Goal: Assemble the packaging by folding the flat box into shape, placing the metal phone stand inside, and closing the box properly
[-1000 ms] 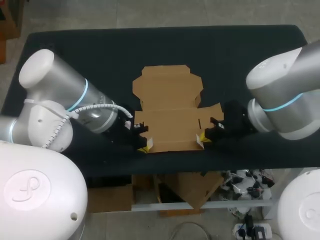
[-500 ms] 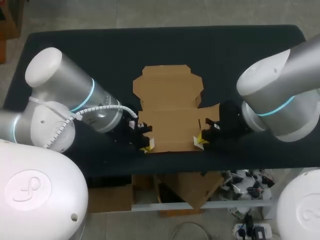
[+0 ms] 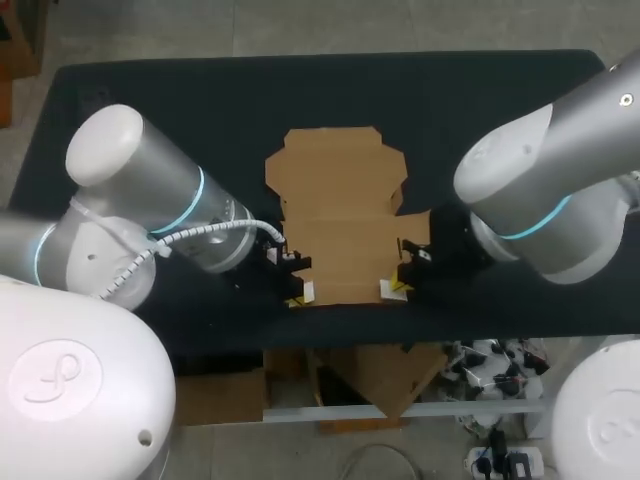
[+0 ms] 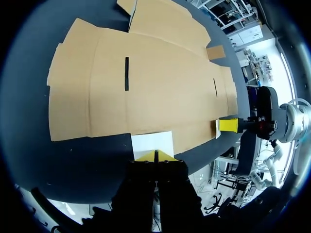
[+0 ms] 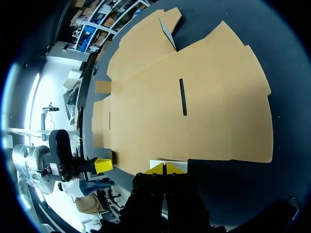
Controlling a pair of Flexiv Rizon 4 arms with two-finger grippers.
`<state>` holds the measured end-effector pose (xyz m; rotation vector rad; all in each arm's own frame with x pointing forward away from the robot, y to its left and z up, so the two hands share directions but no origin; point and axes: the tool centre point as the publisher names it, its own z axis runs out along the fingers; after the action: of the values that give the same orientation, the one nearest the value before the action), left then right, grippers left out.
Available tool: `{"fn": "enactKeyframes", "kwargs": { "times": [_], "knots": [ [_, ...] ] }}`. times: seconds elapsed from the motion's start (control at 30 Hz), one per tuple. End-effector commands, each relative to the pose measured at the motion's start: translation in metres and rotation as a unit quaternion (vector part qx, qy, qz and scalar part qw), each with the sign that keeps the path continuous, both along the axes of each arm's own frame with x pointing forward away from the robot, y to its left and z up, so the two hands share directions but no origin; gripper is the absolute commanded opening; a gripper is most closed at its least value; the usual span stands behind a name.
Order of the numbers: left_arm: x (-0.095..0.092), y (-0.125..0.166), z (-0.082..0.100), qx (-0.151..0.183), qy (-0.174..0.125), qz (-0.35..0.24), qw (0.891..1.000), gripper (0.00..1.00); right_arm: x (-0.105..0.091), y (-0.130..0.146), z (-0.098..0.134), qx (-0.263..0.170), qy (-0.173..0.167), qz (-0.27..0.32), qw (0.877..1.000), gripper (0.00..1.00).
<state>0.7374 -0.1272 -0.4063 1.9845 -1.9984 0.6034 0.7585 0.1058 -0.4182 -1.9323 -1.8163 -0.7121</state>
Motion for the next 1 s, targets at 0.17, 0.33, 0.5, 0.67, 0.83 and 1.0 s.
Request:
{"fn": "enactKeyframes", "kwargs": {
  "times": [0.17,0.33,0.5,0.67,0.83,1.0],
  "knots": [
    [0.003,-0.011,-0.013,0.029,-0.005,0.012,0.999,0.0,0.0,0.006,-0.008,-0.023,0.006,-0.005,1.0,0.0],
    [0.003,-0.011,-0.017,0.038,-0.006,0.021,0.999,0.0,-0.001,0.008,-0.013,-0.03,0.01,-0.008,0.999,0.0],
    [0.0,-0.008,-0.014,0.04,-0.01,0.022,0.999,0.0,-0.004,0.007,-0.009,-0.026,0.0,-0.011,1.0,0.0],
    [-0.003,-0.002,0.002,0.035,-0.025,0.021,0.999,0.0,-0.006,-0.002,0.004,-0.005,-0.024,-0.015,1.0,0.0],
    [-0.002,0.007,0.016,0.022,-0.031,0.013,0.999,0.0,-0.005,-0.02,0.017,0.032,-0.047,-0.008,0.998,0.0],
    [0.002,0.017,0.029,0.014,-0.031,0.007,0.999,0.0,-0.002,-0.042,0.024,0.062,-0.064,-0.006,0.996,0.0]
  ]
}}
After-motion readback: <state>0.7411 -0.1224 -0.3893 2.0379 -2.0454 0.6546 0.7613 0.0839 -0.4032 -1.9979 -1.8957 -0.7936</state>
